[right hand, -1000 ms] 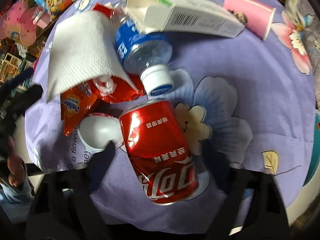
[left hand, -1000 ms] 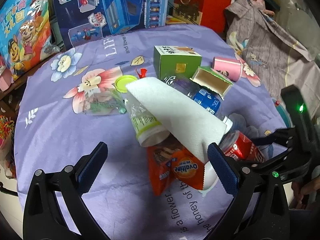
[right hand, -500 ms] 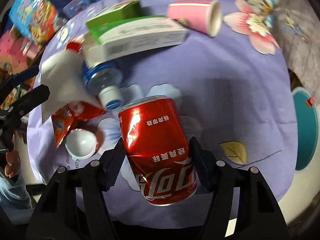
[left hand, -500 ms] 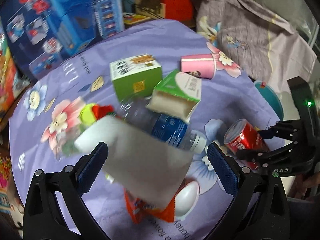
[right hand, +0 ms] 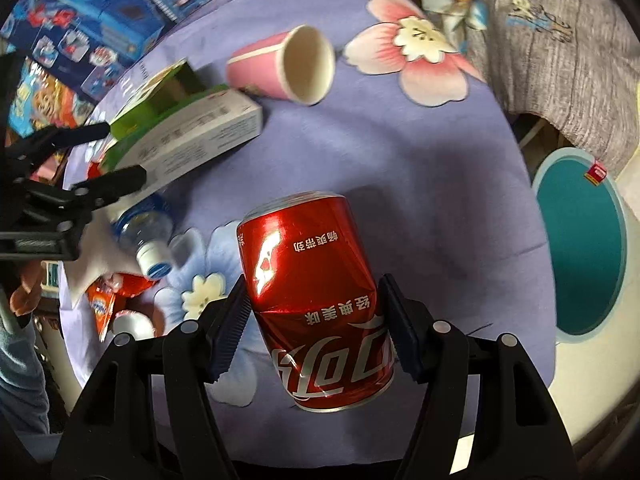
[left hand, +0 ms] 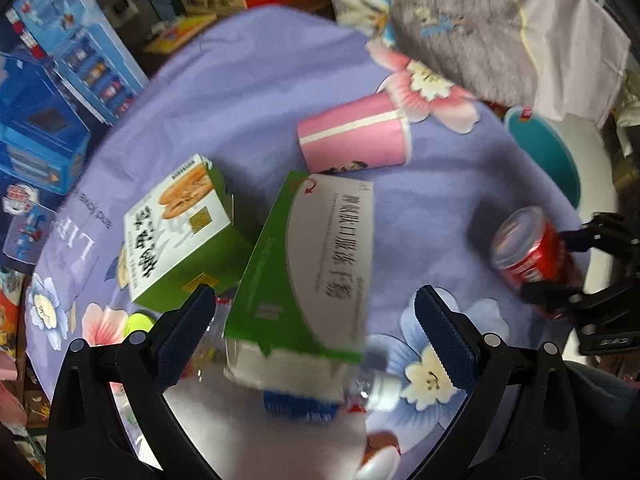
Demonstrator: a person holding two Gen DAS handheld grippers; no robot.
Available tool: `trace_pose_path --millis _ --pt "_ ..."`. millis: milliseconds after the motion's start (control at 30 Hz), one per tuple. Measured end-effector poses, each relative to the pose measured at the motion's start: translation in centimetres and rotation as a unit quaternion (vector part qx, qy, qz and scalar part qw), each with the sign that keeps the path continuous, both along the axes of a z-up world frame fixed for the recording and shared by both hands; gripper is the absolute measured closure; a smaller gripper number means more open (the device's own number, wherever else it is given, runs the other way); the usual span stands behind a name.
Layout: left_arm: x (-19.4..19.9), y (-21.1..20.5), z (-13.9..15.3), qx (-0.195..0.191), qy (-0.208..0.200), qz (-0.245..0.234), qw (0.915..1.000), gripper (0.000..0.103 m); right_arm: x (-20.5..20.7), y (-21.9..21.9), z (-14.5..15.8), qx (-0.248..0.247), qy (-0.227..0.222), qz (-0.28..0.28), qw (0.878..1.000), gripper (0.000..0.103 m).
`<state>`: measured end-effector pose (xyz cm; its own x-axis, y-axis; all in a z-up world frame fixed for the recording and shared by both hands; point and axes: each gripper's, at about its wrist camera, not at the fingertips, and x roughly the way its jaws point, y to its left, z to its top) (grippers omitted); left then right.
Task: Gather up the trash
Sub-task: 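Grasp the green-and-white medicine box with the left gripper while the right gripper lifts the can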
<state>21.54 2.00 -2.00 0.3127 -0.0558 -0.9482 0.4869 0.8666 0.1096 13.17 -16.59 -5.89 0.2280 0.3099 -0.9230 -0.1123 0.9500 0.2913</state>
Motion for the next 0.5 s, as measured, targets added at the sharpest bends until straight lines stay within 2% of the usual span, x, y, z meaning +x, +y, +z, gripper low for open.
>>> trace_pose_path --millis 100,167,267,500 --pt "1.3 0.1 -1.6 -0.001 0.031 0.009 0.9995 0.003 1.1 -0.9 -0.4 0.004 0.005 -0.005 1.000 0.041" --pt "1.8 0.0 -2.2 0.001 0.038 0.008 0.9992 0.004 1.9 -1.3 -0.6 0.007 0.007 -0.007 1.000 0.041" --pt "2.3 -0.2 -2.9 -0.002 0.047 0.009 0.9989 0.026 2.7 -1.3 -1.1 0.012 0.008 -0.011 1.000 0.041" --pt "0.7 -0.9 -2.5 0.006 0.017 0.019 0.9997 0.027 2.6 -2.8 -1.6 0.034 0.005 -0.024 0.999 0.041"
